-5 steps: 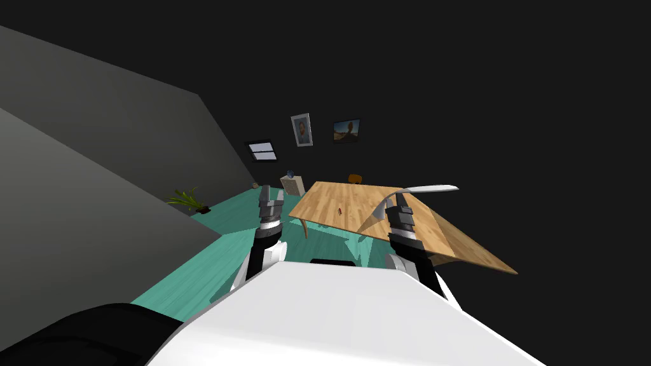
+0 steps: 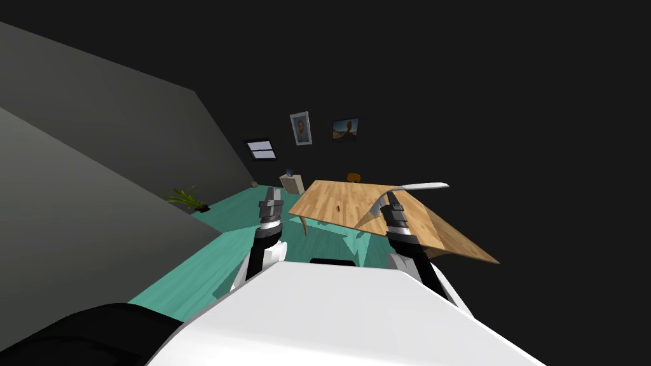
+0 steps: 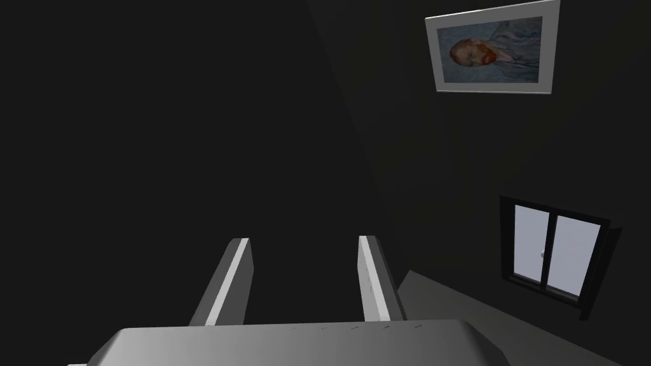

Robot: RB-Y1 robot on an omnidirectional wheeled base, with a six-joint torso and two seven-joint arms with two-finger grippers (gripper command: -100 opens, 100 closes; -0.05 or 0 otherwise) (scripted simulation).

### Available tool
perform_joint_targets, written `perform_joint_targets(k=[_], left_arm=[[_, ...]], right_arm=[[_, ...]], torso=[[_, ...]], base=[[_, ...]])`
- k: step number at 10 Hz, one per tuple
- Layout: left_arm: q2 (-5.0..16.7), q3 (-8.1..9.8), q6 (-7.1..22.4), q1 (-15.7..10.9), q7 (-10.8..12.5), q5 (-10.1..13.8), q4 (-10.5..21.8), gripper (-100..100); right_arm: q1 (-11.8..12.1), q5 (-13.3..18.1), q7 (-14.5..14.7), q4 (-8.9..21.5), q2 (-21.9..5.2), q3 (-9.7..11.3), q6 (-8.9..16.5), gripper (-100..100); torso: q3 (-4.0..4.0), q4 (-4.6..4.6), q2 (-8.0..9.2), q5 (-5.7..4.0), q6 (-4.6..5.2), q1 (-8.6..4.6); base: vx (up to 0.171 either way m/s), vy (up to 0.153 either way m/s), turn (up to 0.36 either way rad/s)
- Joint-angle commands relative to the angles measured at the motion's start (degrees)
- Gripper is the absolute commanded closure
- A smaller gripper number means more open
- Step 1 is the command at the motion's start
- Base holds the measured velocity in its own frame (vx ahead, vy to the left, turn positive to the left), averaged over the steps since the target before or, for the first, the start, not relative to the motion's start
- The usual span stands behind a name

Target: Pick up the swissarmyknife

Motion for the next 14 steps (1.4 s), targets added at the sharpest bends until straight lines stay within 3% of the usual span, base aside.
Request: perform_joint_targets(k=[1,7,8,11,12,14], left_arm=[[0.0,0.0,0.0,0.0,0.0,0.0,0.0,0],[0.0,0.0,0.0,0.0,0.0,0.0,0.0,0],[0.0,0.0,0.0,0.0,0.0,0.0,0.0,0],[0.0,0.0,0.0,0.0,0.0,0.0,0.0,0],[0.0,0.0,0.0,0.0,0.0,0.0,0.0,0],[0.0,-0.01,0.0,0.0,0.0,0.0,0.0,0]], right_arm=[[-1.6,0.1,-0.2,1.4,-2.3,0.9,1.7,-100],[-8.2,0.1,-1.4,8.0,-10.6,6.1,9.9,-100],[-8.2,0.1,-1.4,8.0,-10.6,6.1,9.9,-100],[-12.2,0.0,-1.8,12.7,-15.0,9.5,14.7,-100],[-12.2,0.0,-1.8,13.1,-15.0,9.5,14.7,-100],[-14.9,-0.3,-1.9,17.2,-18.1,11.9,17.7,-100]], torso=[[0.0,0.0,0.0,0.0,0.0,0.0],[0.11,0.05,0.18,-0.01,-0.01,-0.01],[0.11,0.04,0.17,0.01,-0.01,0.11],[0.02,0.01,0.02,0.01,-0.01,0.06],[0.02,0.01,0.02,0.0,-0.01,0.07],[-0.09,-0.03,-0.18,0.03,-0.02,0.2]], base=[[-0.145,-0.078,-0.008],[-0.152,-0.057,0.023],[-0.113,-0.021,0.012],[-0.12,-0.04,0.09],[-0.08,-0.018,0.035],[-0.079,-0.012,0.128]])
